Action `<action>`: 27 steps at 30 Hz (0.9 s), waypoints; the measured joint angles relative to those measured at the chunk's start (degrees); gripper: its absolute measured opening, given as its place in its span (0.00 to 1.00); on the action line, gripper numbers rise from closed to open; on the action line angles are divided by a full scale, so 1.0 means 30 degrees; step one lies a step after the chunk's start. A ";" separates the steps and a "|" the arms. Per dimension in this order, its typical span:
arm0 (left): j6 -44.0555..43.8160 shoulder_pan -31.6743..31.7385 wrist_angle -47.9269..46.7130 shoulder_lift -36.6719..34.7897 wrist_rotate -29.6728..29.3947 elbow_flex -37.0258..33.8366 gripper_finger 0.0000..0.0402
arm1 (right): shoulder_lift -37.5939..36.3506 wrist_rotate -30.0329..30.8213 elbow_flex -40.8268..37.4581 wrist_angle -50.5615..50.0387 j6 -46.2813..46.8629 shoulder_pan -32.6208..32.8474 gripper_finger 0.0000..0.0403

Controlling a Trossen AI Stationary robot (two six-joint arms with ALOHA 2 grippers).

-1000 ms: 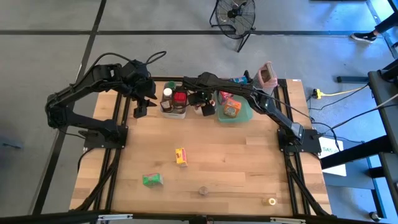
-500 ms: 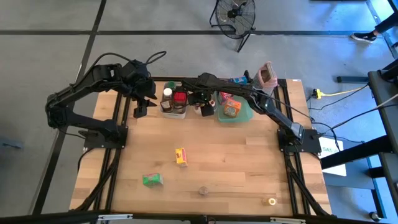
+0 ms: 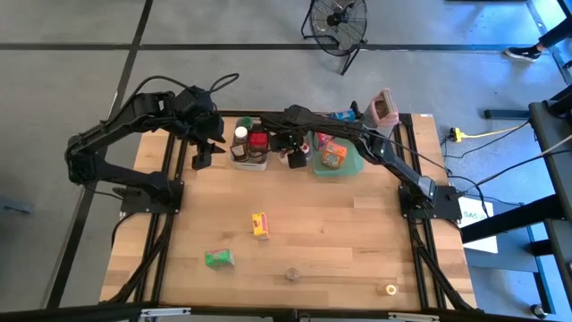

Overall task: Pick & Place Kitchen Items
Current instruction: Adjust the yellow food coloring bottle in the transparent bin

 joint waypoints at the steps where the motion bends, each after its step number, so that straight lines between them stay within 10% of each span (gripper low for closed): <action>1: -0.0001 0.0000 0.0000 0.0001 0.0000 0.0000 0.35 | -0.0014 -0.0001 -0.0001 -0.0168 -0.0036 0.0000 0.72; 27: -0.0133 -0.0006 0.0000 -0.0002 0.0007 0.0000 0.35 | -0.0153 -0.0172 -0.1859 0.0535 -0.1071 0.0015 0.72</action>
